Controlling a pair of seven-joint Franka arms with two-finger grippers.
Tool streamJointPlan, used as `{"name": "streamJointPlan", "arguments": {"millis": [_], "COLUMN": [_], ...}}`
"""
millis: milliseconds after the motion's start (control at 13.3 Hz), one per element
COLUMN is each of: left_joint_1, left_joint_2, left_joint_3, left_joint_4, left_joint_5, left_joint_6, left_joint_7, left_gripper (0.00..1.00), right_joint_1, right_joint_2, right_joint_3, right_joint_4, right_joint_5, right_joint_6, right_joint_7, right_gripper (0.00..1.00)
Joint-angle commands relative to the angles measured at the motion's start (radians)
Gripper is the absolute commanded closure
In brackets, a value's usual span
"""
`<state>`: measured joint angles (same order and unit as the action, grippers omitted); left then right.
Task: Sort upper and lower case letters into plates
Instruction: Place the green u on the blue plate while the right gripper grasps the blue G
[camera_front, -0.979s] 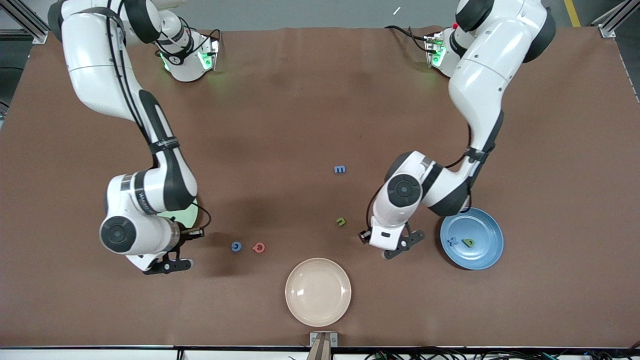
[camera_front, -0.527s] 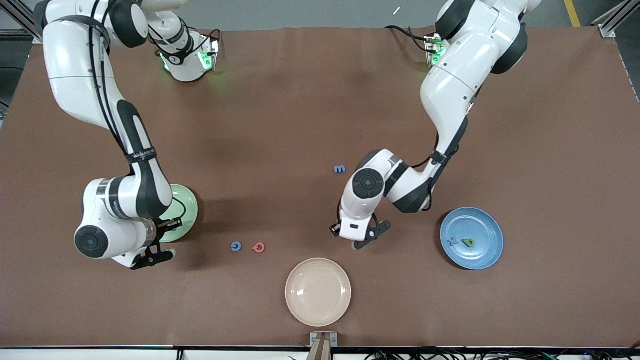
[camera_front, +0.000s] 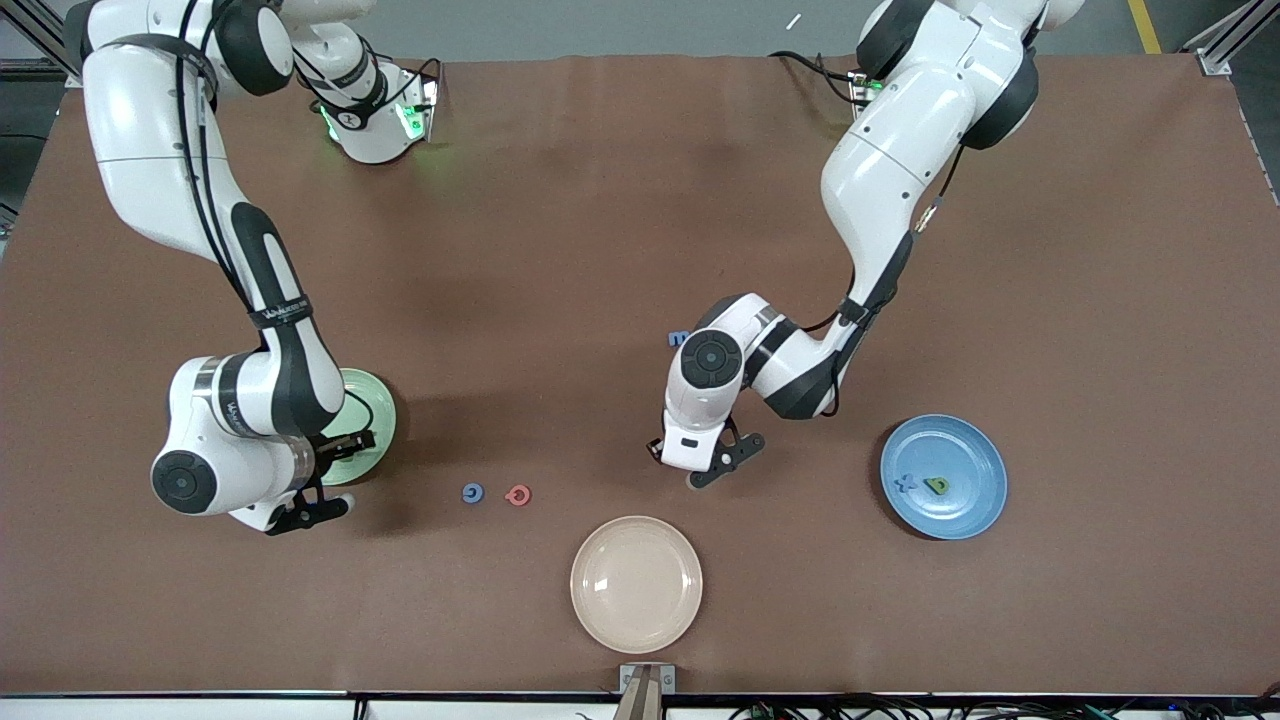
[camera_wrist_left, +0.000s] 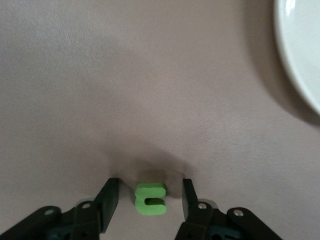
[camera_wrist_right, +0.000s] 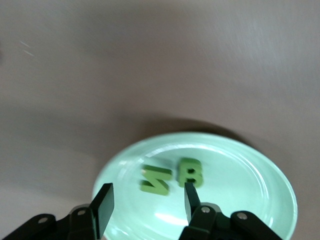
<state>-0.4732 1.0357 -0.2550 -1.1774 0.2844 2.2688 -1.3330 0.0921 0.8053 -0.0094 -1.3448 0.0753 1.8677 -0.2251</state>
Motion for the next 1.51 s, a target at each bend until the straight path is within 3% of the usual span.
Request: {"name": "streamJointPlan", "arguments": {"millis": [0,151,301,377,753,979,1130,1431], "left_joint_1": [-0.024,-0.033,-0.028,-0.025,0.088,0.207,0.28,0.574], "left_joint_2": [0.015,0.011,0.011,0.009,-0.101,-0.169,-0.218,-0.313], "left_joint_3": [0.017,0.023,0.023,0.023,0.023,0.025,0.023,-0.055], "left_joint_4": [0.029,0.024,0.013,0.013,0.012,-0.024,-0.095,-0.322], "left_joint_5": [-0.033,-0.057,-0.059,-0.059,-0.033,-0.033,0.051,0.081], "left_joint_6": [-0.021,-0.06,-0.093,-0.097,-0.25,-0.392,-0.48,-0.303], "left_joint_7": [-0.006,-0.014,-0.014,-0.014,0.014,0.182,0.292,0.466], "left_gripper": [0.45,0.65,0.93,1.0,1.0,1.0,1.0,0.99], "right_joint_1": [0.058,0.118,0.162,0.176,0.218,0.229,0.23,0.23], "right_joint_2": [-0.018,-0.014,-0.008,0.001,0.064,0.098,0.109,0.112], "right_joint_3": [0.0,0.0,0.0,0.0,0.0,-0.001,-0.001,-0.003], "right_joint_4": [0.041,0.044,0.046,0.046,0.039,0.038,0.038,0.026], "right_joint_5": [0.049,0.049,0.05,0.05,0.046,0.043,0.041,0.009], "right_joint_6": [0.023,0.102,0.178,0.214,0.359,0.421,0.424,0.432], "right_joint_7": [0.074,0.192,0.303,0.325,0.323,0.322,0.323,0.322], "right_gripper": [0.35,0.35,0.35,0.35,0.35,0.34,0.33,0.33]}}
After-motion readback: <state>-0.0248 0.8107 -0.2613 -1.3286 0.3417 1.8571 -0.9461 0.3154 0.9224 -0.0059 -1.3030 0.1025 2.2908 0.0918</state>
